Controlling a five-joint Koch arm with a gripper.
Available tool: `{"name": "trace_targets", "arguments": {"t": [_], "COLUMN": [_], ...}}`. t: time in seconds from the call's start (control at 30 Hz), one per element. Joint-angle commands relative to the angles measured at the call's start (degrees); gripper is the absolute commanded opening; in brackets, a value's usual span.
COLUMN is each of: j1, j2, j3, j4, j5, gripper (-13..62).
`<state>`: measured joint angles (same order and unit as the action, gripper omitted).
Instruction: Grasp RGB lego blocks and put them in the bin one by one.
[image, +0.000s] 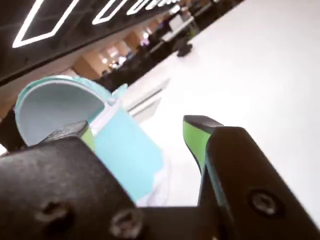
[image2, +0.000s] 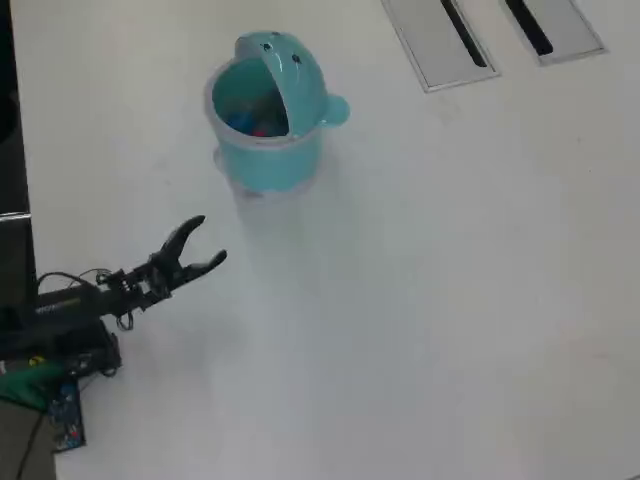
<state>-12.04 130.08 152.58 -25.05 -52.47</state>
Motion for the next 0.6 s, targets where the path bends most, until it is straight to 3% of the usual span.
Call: {"name": "trace_targets", "arguments": {"t": [0.0, 0.57], "j1": [1.23, 8.44], "j2": [1.49, 4.83], "j3": [-0.97, 19.51], "j4": [-8.61, -23.55], "j5": [2.29, 18.46], "gripper": [33.1, 33.0]}}
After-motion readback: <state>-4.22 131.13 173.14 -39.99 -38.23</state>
